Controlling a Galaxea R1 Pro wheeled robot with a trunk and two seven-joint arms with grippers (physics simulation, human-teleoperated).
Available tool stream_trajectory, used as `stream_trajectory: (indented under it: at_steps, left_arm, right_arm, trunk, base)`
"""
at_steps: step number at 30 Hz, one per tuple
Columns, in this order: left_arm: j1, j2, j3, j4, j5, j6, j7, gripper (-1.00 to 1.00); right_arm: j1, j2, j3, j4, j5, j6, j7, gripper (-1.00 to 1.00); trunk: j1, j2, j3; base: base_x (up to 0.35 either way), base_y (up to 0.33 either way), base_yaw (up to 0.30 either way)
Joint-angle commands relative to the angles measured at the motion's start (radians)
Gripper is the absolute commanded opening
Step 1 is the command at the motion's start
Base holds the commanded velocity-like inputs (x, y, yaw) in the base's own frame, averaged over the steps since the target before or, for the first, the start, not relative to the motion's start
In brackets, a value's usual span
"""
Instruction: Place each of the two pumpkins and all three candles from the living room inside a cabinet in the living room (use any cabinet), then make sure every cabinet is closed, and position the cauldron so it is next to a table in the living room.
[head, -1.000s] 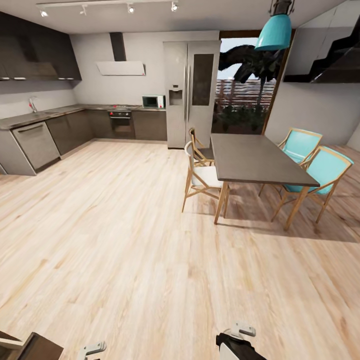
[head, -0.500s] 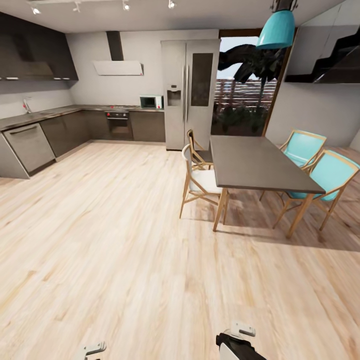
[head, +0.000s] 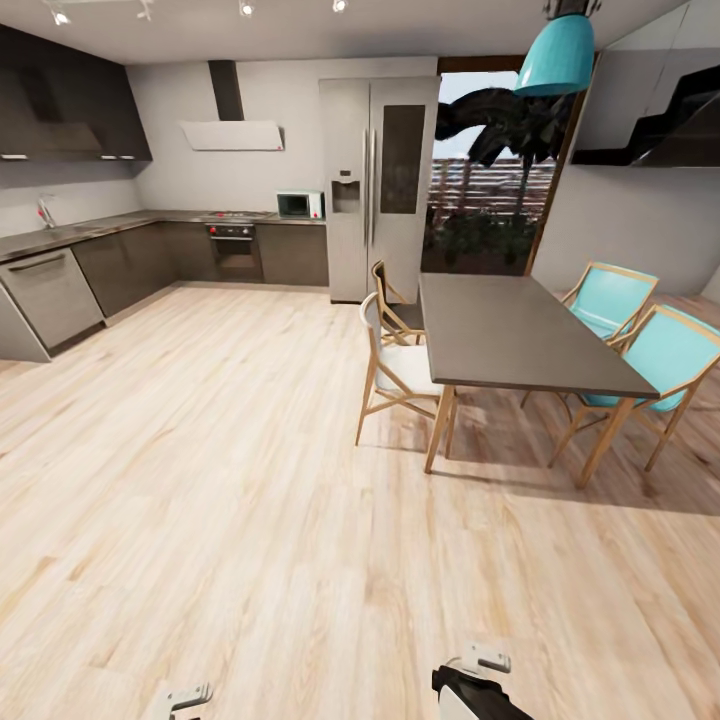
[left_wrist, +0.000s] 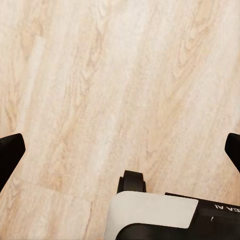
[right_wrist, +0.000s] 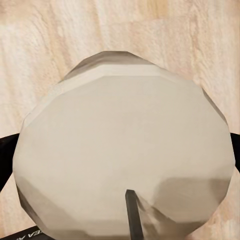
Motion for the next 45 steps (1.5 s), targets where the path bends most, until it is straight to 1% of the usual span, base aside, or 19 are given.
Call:
stream_trajectory:
  at_steps: [1, 4, 8, 25, 32, 35, 36, 38, 45]
  left_arm:
    - [0.000, 0.000, 0.000, 0.000, 0.000, 0.000, 0.000, 1.00]
    - [0.000, 0.000, 0.000, 0.000, 0.000, 0.000, 0.000, 1.00]
    - [0.000, 0.000, 0.000, 0.000, 0.000, 0.000, 0.000, 1.00]
    - [0.000, 0.000, 0.000, 0.000, 0.000, 0.000, 0.000, 1.00]
    - [0.000, 0.000, 0.000, 0.000, 0.000, 0.000, 0.000, 1.00]
    - [0.000, 0.000, 0.000, 0.000, 0.000, 0.000, 0.000, 1.00]
    - [0.000, 0.000, 0.000, 0.000, 0.000, 0.000, 0.000, 1.00]
    - [0.000, 0.000, 0.000, 0.000, 0.000, 0.000, 0.000, 1.00]
    - [0.000, 0.000, 0.002, 0.000, 0.000, 0.002, 0.000, 1.00]
  right_arm:
    - [0.000, 0.000, 0.000, 0.000, -0.004, -0.003, 0.001, -1.00]
    - [0.000, 0.000, 0.000, 0.000, -0.004, -0.002, 0.001, -1.00]
    - [0.000, 0.001, 0.000, 0.000, -0.004, -0.002, 0.001, -1.00]
    - [0.000, 0.002, 0.000, -0.003, -0.004, 0.002, -0.003, -1.00]
    - [0.000, 0.007, 0.000, -0.002, -0.003, -0.001, 0.000, -1.00]
    - [0.000, 0.005, 0.014, 0.002, -0.003, 0.001, 0.001, -1.00]
    - [0.000, 0.006, 0.028, 0.003, -0.002, 0.001, 0.001, -1.00]
    - [0.000, 0.006, 0.042, 0.002, -0.003, -0.001, 0.001, -1.00]
    - [0.000, 0.012, 0.049, -0.006, -0.004, 0.001, -0.001, -1.00]
  trunk:
    - [0.000, 0.000, 0.000]
    - [0.000, 0.000, 0.000]
    - [0.000, 0.000, 0.000]
    - [0.000, 0.000, 0.000]
    - [0.000, 0.000, 0.000]
    - [0.000, 0.000, 0.000]
    - [0.000, 0.000, 0.000]
    - [0.000, 0.000, 0.000]
    - [0.000, 0.000, 0.000]
  base:
    - [0.011, -0.003, 0.000]
    - [0.005, -0.001, 0.051]
    - [0.001, 0.000, 0.213]
    - [0.000, 0.000, 0.279]
    - [0.000, 0.000, 0.283]
    - [0.000, 0.000, 0.283]
    - [0.000, 0.000, 0.283]
    - [0.000, 0.000, 0.283]
    - [0.000, 0.000, 0.283]
